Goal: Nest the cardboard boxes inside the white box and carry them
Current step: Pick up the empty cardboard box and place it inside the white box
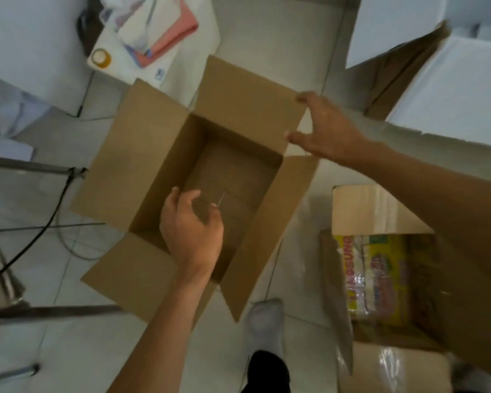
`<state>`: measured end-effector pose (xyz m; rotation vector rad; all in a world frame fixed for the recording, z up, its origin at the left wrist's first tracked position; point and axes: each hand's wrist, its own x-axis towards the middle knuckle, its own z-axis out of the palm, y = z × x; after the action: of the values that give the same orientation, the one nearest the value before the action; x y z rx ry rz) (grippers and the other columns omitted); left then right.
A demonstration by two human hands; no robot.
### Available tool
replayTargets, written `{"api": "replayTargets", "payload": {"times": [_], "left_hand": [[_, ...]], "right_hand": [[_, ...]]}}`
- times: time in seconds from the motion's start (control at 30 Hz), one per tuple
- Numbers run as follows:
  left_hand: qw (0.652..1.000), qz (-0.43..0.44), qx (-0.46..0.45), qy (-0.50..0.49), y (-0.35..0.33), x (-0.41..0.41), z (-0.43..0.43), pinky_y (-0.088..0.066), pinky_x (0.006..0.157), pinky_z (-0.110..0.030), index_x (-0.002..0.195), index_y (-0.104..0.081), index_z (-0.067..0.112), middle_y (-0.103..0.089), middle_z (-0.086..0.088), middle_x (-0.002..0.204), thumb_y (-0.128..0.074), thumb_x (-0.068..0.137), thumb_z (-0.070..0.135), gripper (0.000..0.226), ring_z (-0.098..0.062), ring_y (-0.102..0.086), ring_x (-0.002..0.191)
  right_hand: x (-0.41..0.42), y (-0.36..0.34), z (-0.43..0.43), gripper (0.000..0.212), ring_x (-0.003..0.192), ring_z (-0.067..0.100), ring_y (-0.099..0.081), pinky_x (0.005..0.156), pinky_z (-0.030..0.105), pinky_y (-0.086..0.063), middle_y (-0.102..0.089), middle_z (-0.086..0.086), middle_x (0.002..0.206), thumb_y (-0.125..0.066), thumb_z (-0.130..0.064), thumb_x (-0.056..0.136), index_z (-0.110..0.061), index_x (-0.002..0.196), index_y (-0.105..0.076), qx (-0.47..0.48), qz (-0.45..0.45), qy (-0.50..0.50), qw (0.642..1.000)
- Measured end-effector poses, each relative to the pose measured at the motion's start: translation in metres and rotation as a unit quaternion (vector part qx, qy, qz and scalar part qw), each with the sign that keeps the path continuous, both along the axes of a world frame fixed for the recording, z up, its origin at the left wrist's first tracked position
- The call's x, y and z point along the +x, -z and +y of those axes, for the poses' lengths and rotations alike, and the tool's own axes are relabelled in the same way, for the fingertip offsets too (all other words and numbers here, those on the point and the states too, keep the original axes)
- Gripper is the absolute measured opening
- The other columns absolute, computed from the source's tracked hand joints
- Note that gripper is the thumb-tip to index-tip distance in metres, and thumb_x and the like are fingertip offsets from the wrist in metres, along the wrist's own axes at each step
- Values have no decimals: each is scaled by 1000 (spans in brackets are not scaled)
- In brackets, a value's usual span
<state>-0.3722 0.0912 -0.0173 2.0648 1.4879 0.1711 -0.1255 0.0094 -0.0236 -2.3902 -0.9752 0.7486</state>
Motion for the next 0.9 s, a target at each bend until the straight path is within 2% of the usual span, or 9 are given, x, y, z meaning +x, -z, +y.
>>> {"api": "replayTargets", "payload": {"times": [0.2, 0.3, 0.37, 0.47, 0.53, 0.6, 0.67, 0.77, 0.9], "left_hand": [[991, 91, 11, -98, 18, -84, 19, -21, 112, -51, 133, -45, 12, -28, -15, 150, -70, 80, 29, 61, -31, -23, 139], [984, 114, -14, -138, 33, -114, 13, -17, 113, -51, 141, -33, 12, -17, -17, 154, -71, 78, 32, 76, -32, -12, 142], [976, 118, -38, -177, 42, -129, 9, -16, 113, -53, 144, -23, 13, -9, -17, 156, -73, 76, 36, 87, -33, -6, 143], [964, 129, -40, -228, 51, -146, 1, -13, 114, -53, 147, -10, 14, 2, -17, 157, -75, 71, 45, 105, -33, -2, 143], [957, 109, -40, -267, 51, -151, -5, -21, 110, -53, 147, -6, 18, 2, -16, 157, -77, 69, 47, 109, -36, -14, 141], [942, 11, -57, -332, 49, -151, -8, -39, 101, -48, 147, -6, 22, -18, -15, 154, -79, 70, 39, 107, -34, -40, 128], [919, -84, -54, -382, 44, -146, -7, -46, 90, -35, 147, -9, 19, -42, -14, 141, -77, 75, 22, 99, -24, -53, 107], [905, -121, -11, -409, 35, -131, 2, -48, 76, -25, 140, -31, 9, -57, -9, 116, -64, 79, 3, 70, -19, -57, 88], [918, -129, 18, -375, 28, -109, 20, -47, 68, -22, 109, -61, 7, -65, -6, 96, -58, 81, 3, 29, -19, -61, 79]], "right_hand": [[-8, 17, 52, 74, 117, 31, -48, 81, 28, -39, -41, 16, 137, -68, -29, 79, -10, 139, -28, 0, -24, 51, 998], [-5, 22, 63, 78, 123, 35, -43, 97, 42, -42, -38, 16, 139, -70, -31, 76, -13, 139, -27, -42, -53, 22, 997], [-2, 25, 65, 79, 128, 38, -39, 106, 56, -34, -37, 18, 140, -69, -33, 76, -14, 140, -27, -72, -88, 3, 993], [0, 26, 66, 74, 124, 41, -44, 107, 60, -30, -45, 21, 135, -68, -36, 77, -15, 138, -29, -97, -117, 3, 988], [2, 23, 67, 73, 120, 43, -46, 103, 58, -36, -45, 23, 134, -67, -35, 78, -13, 137, -30, -102, -143, 2, 984], [2, 16, 68, 71, 120, 43, -46, 98, 55, -41, -44, 24, 134, -66, -33, 80, -9, 137, -31, -104, -178, 13, 979], [2, 8, 68, 64, 116, 42, -49, 94, 53, -45, -47, 24, 130, -64, -29, 83, -6, 135, -34, -109, -186, 21, 976], [-3, -6, 68, 41, 100, 38, -59, 83, 47, -52, -60, 23, 112, -56, -29, 89, -2, 119, -52, -135, -170, -12, 976], [-19, -22, 58, 31, 94, 38, -61, 82, 46, -53, -64, 20, 102, -53, -26, 90, -7, 113, -61, -149, -156, -64, 974]]}}
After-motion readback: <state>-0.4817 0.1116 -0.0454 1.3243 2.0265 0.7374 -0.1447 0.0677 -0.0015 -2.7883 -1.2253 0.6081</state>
